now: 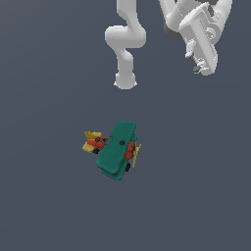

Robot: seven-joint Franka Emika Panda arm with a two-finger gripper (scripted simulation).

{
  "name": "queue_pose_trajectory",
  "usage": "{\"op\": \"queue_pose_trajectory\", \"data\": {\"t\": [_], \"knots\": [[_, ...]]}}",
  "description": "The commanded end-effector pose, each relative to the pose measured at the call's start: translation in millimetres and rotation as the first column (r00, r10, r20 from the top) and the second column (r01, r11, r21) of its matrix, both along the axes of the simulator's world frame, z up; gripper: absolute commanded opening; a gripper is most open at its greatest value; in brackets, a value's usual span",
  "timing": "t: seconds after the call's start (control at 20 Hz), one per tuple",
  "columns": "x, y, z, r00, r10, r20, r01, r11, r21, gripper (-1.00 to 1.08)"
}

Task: Pick up the object and move it to a goal position.

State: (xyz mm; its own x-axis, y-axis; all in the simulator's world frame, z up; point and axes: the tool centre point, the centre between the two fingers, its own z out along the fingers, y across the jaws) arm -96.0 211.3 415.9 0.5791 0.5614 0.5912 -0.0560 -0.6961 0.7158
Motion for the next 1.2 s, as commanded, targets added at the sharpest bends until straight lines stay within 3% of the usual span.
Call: {"op": "queue_pose_trajectory", "data": {"t": [0.0, 0.6, 1.15], "knots": [[2.5, -0.1, -13.2, 1.0, 0.004, 0.007, -0.004, 0.999, -0.035, 0.28], [15.5, -21.0, -88.6, 1.0, 0.011, -0.001, -0.011, 0.979, -0.204, 0.28], [22.5, -69.5, -167.2, 0.999, -0.007, -0.049, -0.01, 0.937, -0.348, 0.28]]}}
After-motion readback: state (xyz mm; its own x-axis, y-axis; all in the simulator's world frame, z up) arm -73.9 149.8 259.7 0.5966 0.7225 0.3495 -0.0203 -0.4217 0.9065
